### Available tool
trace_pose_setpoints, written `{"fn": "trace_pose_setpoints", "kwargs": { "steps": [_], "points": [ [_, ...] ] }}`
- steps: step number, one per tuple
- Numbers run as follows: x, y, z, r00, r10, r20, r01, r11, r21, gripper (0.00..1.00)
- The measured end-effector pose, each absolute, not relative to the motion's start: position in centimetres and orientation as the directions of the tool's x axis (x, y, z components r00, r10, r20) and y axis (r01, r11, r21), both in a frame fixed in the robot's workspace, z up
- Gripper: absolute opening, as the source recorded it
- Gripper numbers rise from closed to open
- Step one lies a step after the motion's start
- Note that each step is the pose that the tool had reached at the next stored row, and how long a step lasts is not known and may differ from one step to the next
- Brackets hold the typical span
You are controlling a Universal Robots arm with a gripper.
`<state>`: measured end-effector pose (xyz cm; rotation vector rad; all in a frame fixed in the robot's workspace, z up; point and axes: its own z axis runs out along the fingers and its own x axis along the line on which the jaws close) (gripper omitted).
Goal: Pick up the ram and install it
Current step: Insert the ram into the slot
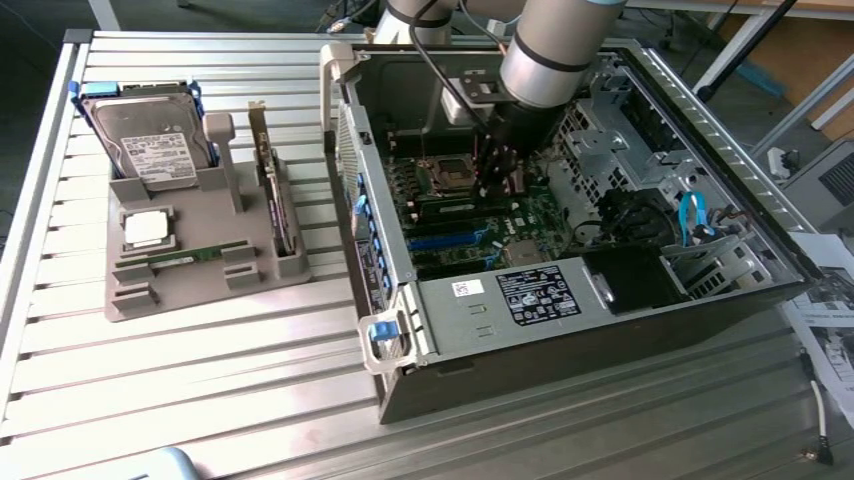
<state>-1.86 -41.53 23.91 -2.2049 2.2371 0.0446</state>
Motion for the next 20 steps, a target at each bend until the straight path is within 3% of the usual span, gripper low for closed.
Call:
{"fn": "trace_pose_setpoints", "kwargs": {
  "steps": [20],
  "points": [
    [-1.73,-41.53,24.02,-0.015,-1.000,-0.020,-1.000,0.014,0.025,0.12]
  ]
}}
